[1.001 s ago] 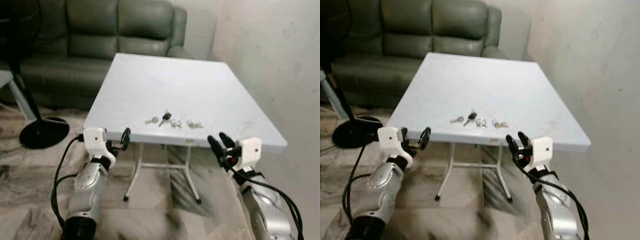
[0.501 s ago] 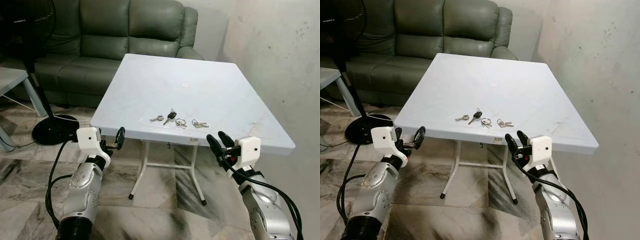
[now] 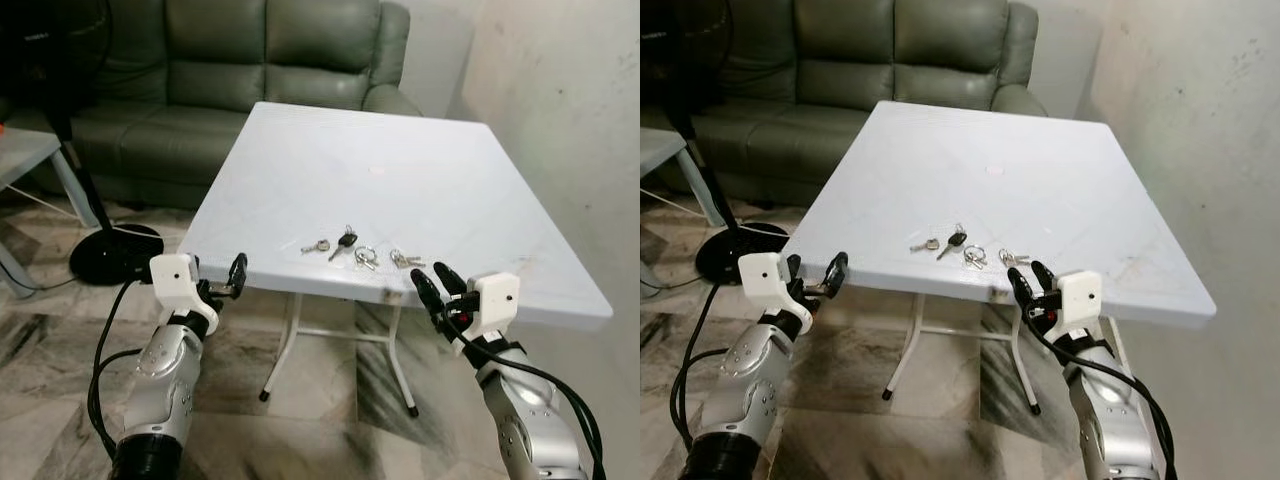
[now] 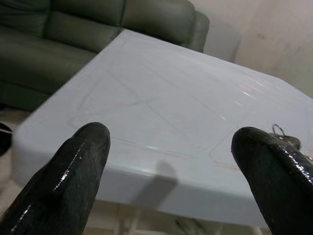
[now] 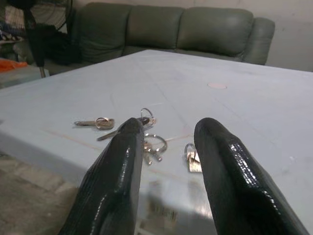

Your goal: Hang keys on a hook

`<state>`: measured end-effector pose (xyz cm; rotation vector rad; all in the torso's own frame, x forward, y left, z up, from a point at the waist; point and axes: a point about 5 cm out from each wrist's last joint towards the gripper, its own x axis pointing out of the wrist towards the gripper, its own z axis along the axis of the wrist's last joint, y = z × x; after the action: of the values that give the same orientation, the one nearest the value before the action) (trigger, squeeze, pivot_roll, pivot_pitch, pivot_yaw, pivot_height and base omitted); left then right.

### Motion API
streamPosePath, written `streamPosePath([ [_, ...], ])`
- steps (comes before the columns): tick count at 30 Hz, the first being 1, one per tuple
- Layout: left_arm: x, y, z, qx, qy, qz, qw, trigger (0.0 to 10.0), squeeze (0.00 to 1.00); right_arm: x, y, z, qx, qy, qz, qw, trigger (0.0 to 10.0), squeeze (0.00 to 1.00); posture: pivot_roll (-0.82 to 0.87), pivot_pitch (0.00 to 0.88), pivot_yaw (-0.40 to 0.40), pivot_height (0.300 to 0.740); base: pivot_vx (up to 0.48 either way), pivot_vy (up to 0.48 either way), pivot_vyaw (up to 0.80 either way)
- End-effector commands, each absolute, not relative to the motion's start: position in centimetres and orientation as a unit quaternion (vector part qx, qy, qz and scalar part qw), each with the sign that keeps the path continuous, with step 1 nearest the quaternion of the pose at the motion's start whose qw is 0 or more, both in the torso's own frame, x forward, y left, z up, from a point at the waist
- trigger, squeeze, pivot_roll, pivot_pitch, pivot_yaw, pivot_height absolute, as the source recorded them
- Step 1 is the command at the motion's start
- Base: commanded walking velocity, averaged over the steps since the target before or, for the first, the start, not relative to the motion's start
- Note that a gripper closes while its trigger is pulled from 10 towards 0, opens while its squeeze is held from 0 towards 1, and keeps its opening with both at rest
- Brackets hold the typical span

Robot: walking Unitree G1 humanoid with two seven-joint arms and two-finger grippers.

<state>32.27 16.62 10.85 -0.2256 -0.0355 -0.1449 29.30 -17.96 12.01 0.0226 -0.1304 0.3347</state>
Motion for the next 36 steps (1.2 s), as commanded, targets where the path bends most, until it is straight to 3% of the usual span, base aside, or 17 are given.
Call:
streamPosePath([
  [1, 32.3, 16.9, 11.2, -0.109, -0.021, -0.075, 0.991, 10.0, 0.00, 29.4, -17.9, 12.3, 0.009, -0.069, 0.168, 0.983, 10.0, 0.00, -0.01, 0.000, -0.065, 0.740, 0.364, 0.000, 0.00],
  [11, 32.4, 16.8, 11.2, -0.107, -0.021, -0.075, 0.991, 10.0, 0.00, 29.4, -17.9, 12.3, 0.011, -0.070, 0.171, 0.983, 10.0, 0.00, -0.01, 0.000, -0.063, 0.740, 0.324, 0.000, 0.00],
  [19, 32.3, 16.5, 11.2, -0.097, -0.018, -0.082, 0.992, 10.0, 0.00, 29.4, -17.5, 12.2, 0.034, -0.067, 0.183, 0.980, 10.0, 0.00, 0.00, 0.000, -0.061, 0.740, 0.000, 0.000, 0.00],
  [20, 32.3, 16.4, 11.1, -0.096, -0.017, -0.083, 0.992, 10.0, 0.00, 29.3, -17.5, 12.2, 0.033, -0.068, 0.184, 0.980, 10.0, 0.39, 0.00, 0.000, -0.061, 0.740, 0.000, 0.000, 0.00],
  [21, 32.3, 16.4, 11.1, -0.095, -0.016, -0.083, 0.992, 10.0, 0.00, 29.3, -17.5, 12.2, 0.032, -0.068, 0.184, 0.980, 10.0, 0.39, 0.00, 0.000, -0.061, 0.740, 0.000, 0.000, 0.00],
  [22, 32.2, 16.3, 11.1, -0.096, -0.016, -0.085, 0.992, 10.0, 0.00, 29.3, -17.5, 12.2, 0.034, -0.069, 0.187, 0.979, 10.0, 1.00, 0.00, 0.000, -0.061, 0.740, 0.000, 0.000, 0.00],
  [36, 31.1, 14.4, 10.3, -0.084, -0.003, -0.145, 0.986, 10.0, 0.00, 29.5, -17.8, 12.4, 0.018, -0.067, 0.201, 0.977, 10.0, 1.00, 0.00, 0.000, -0.062, 0.740, 0.000, 0.000, 0.00],
])
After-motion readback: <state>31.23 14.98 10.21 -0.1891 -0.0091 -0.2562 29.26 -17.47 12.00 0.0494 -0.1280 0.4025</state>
